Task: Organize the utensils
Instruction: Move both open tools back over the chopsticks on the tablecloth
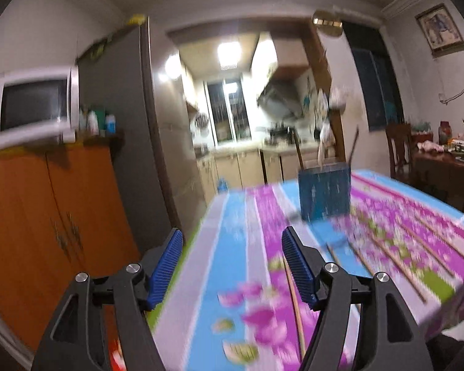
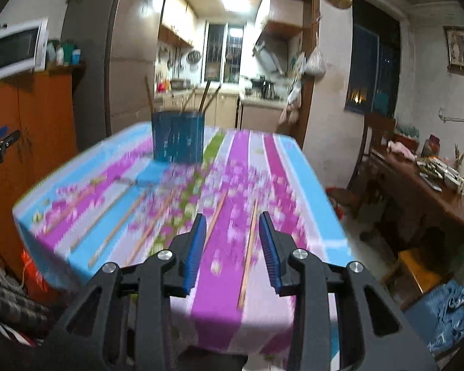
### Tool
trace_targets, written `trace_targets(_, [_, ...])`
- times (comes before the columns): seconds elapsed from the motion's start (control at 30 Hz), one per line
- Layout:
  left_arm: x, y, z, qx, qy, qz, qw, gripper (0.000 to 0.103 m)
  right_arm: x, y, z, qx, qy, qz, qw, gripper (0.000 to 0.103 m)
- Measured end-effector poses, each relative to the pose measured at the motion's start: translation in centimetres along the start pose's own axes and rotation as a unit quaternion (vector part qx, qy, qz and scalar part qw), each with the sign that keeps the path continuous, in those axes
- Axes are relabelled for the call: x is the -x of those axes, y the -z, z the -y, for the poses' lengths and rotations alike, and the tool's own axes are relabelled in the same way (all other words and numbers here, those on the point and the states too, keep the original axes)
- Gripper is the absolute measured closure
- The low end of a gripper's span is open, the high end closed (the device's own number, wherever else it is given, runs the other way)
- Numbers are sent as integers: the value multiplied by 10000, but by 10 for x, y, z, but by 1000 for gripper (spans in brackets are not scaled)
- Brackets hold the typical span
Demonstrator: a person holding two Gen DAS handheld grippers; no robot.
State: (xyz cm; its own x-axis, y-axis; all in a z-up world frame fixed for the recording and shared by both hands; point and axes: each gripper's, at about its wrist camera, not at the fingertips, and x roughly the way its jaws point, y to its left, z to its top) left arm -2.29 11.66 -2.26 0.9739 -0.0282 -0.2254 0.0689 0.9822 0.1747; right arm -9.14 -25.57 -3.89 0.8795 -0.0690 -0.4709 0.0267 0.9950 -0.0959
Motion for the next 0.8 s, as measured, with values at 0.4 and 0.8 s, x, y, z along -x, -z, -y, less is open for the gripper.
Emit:
trace_targets(0.4, [28,109,39,174,92,-1229,9922,44,-2,68,-44,165,-414,-212,9988,69])
trace_targets(0.8, [-1,77,98,-335,1323,-1100,9845,81,-14,67,-26,131,23,-81,9999,69])
